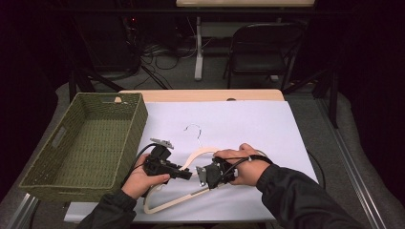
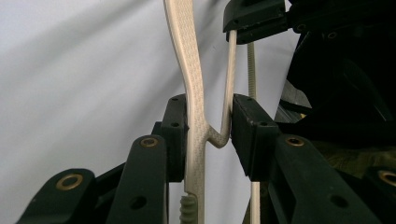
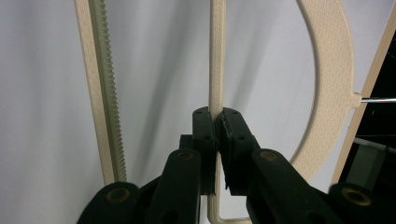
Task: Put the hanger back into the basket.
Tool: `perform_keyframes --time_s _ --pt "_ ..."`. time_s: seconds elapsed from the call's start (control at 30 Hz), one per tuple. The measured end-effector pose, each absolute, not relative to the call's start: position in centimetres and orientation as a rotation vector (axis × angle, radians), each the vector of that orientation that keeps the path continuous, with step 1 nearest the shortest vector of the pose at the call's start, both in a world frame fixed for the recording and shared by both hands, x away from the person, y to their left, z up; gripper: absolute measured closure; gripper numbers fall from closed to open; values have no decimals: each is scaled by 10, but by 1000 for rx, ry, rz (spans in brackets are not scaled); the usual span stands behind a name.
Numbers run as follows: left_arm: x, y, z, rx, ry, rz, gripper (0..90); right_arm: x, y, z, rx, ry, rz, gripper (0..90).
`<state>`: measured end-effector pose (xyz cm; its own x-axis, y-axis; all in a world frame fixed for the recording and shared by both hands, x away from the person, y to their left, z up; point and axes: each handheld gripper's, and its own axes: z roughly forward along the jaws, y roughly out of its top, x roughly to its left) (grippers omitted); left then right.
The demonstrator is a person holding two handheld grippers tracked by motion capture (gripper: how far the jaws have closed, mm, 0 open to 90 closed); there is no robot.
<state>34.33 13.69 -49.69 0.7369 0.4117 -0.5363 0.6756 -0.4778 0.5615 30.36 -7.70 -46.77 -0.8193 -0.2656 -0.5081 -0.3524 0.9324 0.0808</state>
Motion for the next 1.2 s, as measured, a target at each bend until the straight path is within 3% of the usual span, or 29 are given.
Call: perform_keyframes --time_s 0.43,0.63,0.93,1.0,1.07,1.2 --pt "342 138 -497 2122 812 -464 732 304 -76 -467 -449 2573 219 852" --pt "337 137 -494 2116 773 -474 864 303 -74 -469 -462 2571 203 853" --pt "335 138 -492 2119 775 -474 870 302 -72 -469 -463 2575 213 849" --pt "335 139 -492 2117 781 -465 871 302 -73 -469 -441 2586 224 832" --pt "335 139 -492 2125 784 -458 871 304 -74 -468 -424 2593 239 735" --pt "335 142 -492 2114 798 -441 871 305 -76 -469 -394 2580 257 653"
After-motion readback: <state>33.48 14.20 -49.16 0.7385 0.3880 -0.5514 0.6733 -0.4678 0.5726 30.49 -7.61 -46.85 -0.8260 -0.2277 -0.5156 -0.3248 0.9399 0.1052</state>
